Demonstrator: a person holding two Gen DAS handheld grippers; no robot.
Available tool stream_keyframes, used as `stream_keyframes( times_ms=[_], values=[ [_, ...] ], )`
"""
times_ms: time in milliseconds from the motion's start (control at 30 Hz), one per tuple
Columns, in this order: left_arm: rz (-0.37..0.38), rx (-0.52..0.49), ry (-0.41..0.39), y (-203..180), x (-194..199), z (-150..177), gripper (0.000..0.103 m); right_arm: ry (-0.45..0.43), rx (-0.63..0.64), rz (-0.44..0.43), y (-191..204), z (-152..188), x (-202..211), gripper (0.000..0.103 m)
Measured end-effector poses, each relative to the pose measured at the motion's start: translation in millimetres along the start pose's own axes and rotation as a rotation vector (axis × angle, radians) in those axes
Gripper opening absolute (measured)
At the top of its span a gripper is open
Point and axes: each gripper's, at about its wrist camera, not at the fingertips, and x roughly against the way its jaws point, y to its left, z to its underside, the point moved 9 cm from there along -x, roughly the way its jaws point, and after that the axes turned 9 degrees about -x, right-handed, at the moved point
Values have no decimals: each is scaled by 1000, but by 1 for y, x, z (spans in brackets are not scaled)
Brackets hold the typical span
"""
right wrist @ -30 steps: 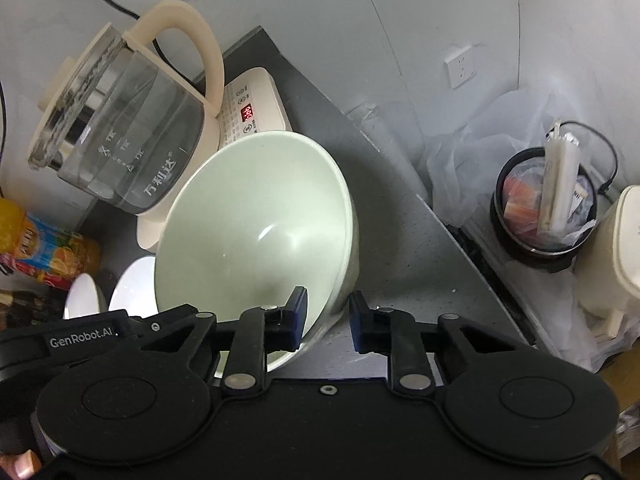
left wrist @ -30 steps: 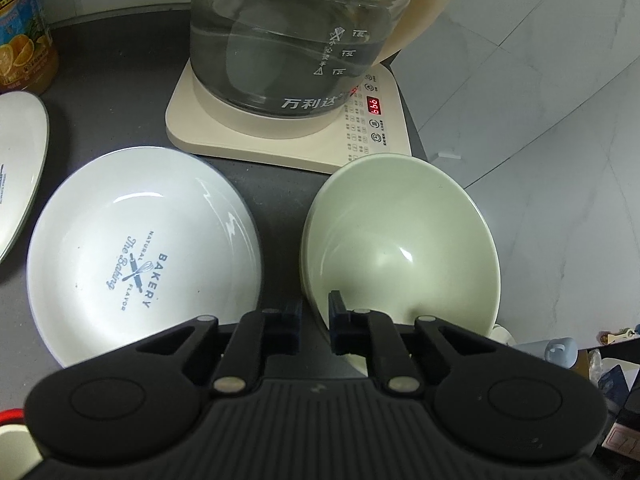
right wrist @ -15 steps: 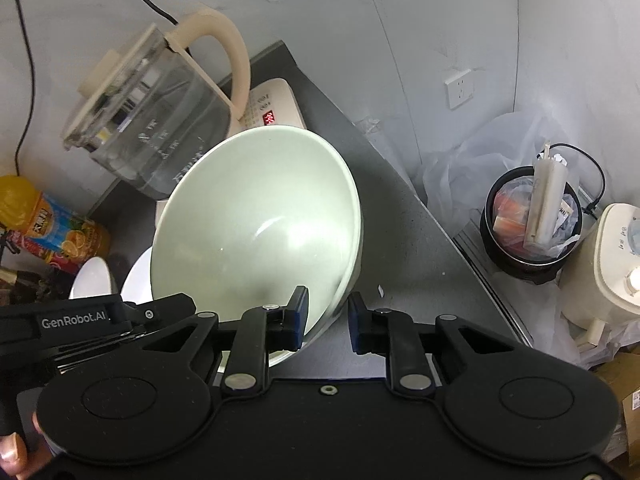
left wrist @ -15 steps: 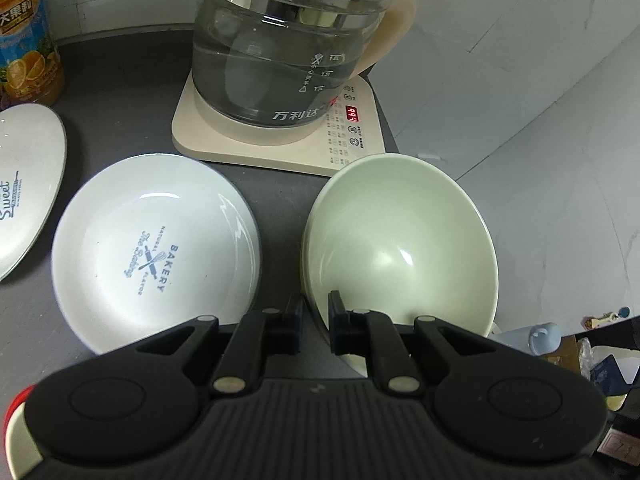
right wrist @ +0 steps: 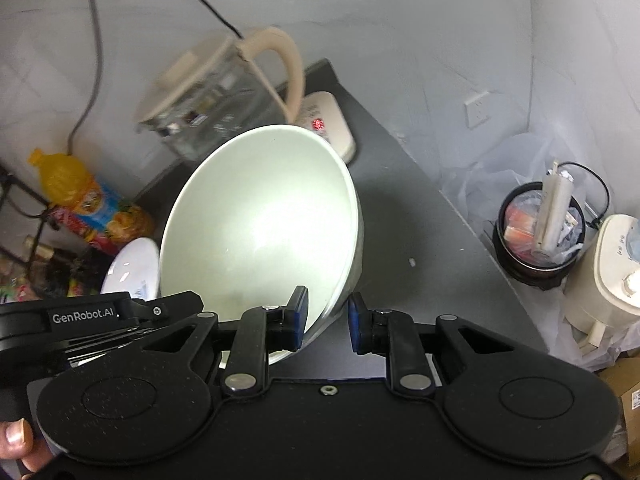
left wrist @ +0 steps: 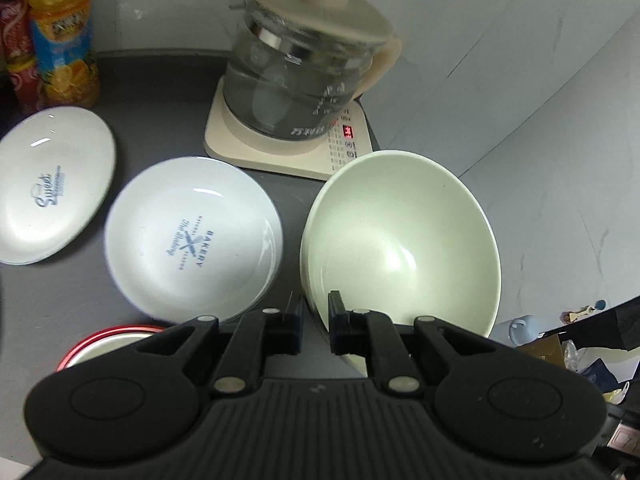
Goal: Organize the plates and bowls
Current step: 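Lift the smaller cream bowl with both tools and carry it over the stacked bowls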
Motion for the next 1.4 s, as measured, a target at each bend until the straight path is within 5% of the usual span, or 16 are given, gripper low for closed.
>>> stream_keyframes(
  times_ms=[533, 1400],
  values=[
    [-13, 54, -42, 40, 65, 38, 11, 13, 112, -81, 49, 41, 36, 21],
    [-69, 207, 22, 113, 91, 116, 12, 152, 259, -113, 92, 116, 19, 21]
  ],
)
